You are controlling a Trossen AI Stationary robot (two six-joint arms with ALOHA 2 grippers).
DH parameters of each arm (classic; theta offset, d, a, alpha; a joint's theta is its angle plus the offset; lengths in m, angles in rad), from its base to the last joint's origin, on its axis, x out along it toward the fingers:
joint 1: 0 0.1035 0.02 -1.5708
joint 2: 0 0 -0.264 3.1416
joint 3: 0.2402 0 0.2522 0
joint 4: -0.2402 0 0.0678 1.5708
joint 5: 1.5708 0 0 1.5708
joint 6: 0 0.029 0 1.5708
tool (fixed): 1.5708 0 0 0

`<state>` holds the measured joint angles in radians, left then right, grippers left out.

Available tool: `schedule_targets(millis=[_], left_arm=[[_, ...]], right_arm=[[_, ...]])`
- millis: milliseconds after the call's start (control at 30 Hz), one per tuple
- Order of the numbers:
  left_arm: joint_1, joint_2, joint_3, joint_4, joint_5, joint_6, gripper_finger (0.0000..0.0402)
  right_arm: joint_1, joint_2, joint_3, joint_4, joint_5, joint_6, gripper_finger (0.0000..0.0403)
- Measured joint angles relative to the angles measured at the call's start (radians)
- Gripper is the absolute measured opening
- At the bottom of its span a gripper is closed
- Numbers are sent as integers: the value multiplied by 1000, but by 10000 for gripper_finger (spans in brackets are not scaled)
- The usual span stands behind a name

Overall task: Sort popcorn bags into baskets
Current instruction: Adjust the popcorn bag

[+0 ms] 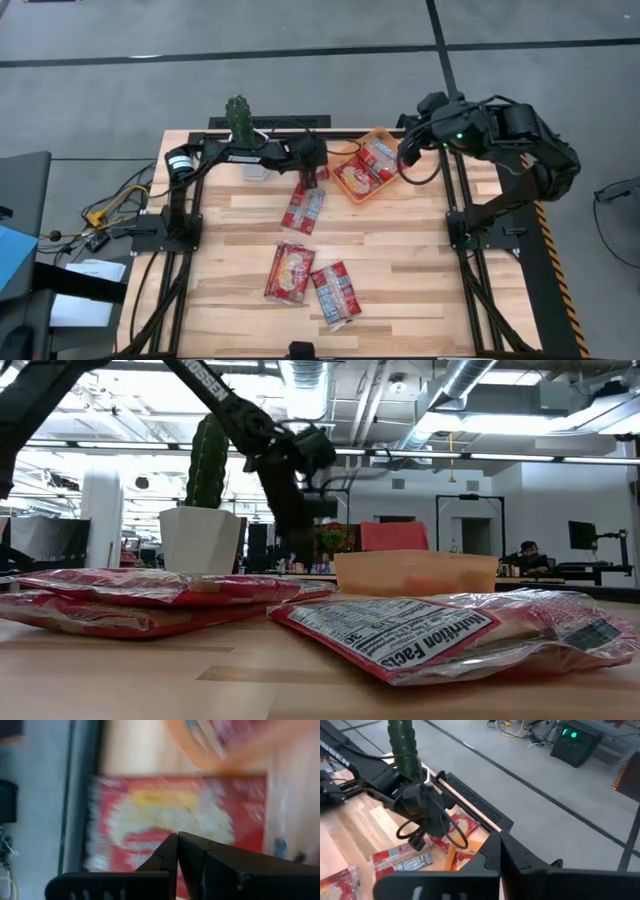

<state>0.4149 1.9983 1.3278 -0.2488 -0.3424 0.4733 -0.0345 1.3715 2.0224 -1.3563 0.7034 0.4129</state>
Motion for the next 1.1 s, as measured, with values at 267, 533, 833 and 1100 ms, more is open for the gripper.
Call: schedule_targets(millis=[267,533,833,1100], left_arm=[[0,43,3,-158,129,-117,0],[-94,25,6,-381,484,-271,0],[-238,-18,-4,-401,674,-385,0],[-261,-290,18,-446,615,-566,0]], right_arm=[[2,7,1,2,5,-2,5],[2,9,1,2,2,-2,25],[37,51,2,-23,-152,56,12],[181,103,-156,-188,-206,410,78]])
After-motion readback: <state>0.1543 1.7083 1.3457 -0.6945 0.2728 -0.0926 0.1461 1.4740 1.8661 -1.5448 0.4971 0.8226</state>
